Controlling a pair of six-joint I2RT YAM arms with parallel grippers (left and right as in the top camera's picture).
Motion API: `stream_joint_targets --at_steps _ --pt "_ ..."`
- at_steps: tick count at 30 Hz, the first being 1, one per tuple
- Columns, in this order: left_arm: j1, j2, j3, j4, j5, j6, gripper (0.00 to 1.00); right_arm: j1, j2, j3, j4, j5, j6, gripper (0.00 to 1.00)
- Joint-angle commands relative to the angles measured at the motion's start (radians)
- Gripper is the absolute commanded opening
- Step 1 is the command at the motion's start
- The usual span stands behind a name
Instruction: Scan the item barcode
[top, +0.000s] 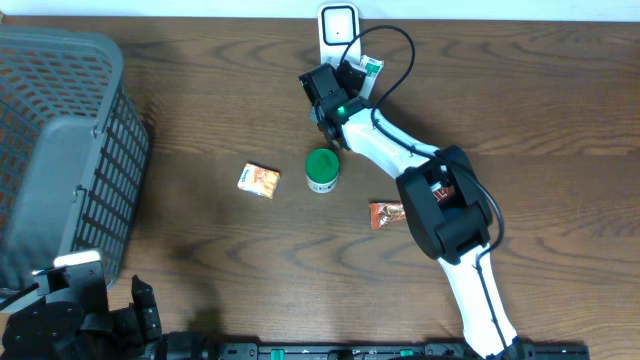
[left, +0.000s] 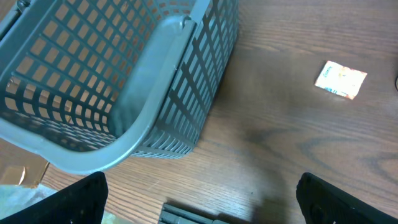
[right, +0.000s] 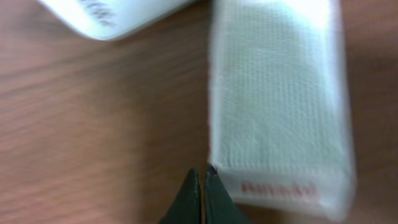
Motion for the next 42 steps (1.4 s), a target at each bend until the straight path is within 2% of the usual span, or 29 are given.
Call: stream_joint_targets --at_steps 1,4,5,6,8,9,15,26,27,28,29,31,33,36,42 --pt "0.004 0.002 0.005 0.001 -0.009 -0.012 0.97 0.017 -0.132 -0.005 -0.157 0.265 -0.011 0.01" --pt "0.004 0.002 0.005 0.001 -0.009 -0.012 0.97 0.018 -0.175 -0.005 -0.238 0.238 -0.012 0.03" --pt "0.004 0.002 0.005 0.001 -0.009 -0.013 0.97 0.018 -0.191 -0.005 -0.256 0.219 -0.013 0.25" --pt "0.004 0.002 0.005 0.001 -0.009 -0.012 0.97 0.018 -0.207 -0.005 -0.265 0.193 -0.034 0.56" --pt "0.004 0.002 0.005 0.001 -0.009 -0.012 0.97 0.013 -0.225 -0.005 -0.248 0.133 -0.103 0.95" --pt "0.004 0.002 0.005 0.001 -0.009 -0.012 0.98 0.010 -0.224 -0.005 -0.240 0.114 -0.106 0.99" --pt "0.004 0.002 0.005 0.001 -0.009 -0.012 0.97 -0.021 -0.102 -0.007 -0.185 0.132 -0.026 0.99" --pt "0.004 0.002 0.005 0.001 -0.009 -0.013 0.97 -0.082 0.068 -0.007 0.007 0.135 -0.027 0.99" --pt "0.004 0.002 0.005 0.001 -0.009 -0.012 0.97 -0.090 0.076 -0.007 0.006 0.135 -0.027 0.95" --pt "0.004 0.002 0.005 0.001 -0.009 -0.013 0.97 -0.100 0.085 -0.007 0.004 0.130 -0.031 0.86" --pt "0.004 0.002 0.005 0.001 -0.009 -0.012 0.97 -0.109 0.088 -0.007 0.004 0.116 -0.053 0.76" --pt "0.004 0.002 0.005 0.001 -0.009 -0.012 0.97 -0.125 0.089 -0.007 0.005 0.084 -0.089 0.42" --pt "0.004 0.002 0.005 0.001 -0.009 -0.013 0.97 -0.134 0.087 -0.006 0.005 0.060 -0.112 0.28" --pt "0.004 0.002 0.005 0.001 -0.009 -0.013 0.97 -0.144 0.061 -0.006 -0.051 0.012 -0.132 0.13" --pt "0.004 0.002 0.005 0.001 -0.009 -0.013 0.97 -0.166 -0.075 -0.006 -0.309 0.084 -0.131 0.11"
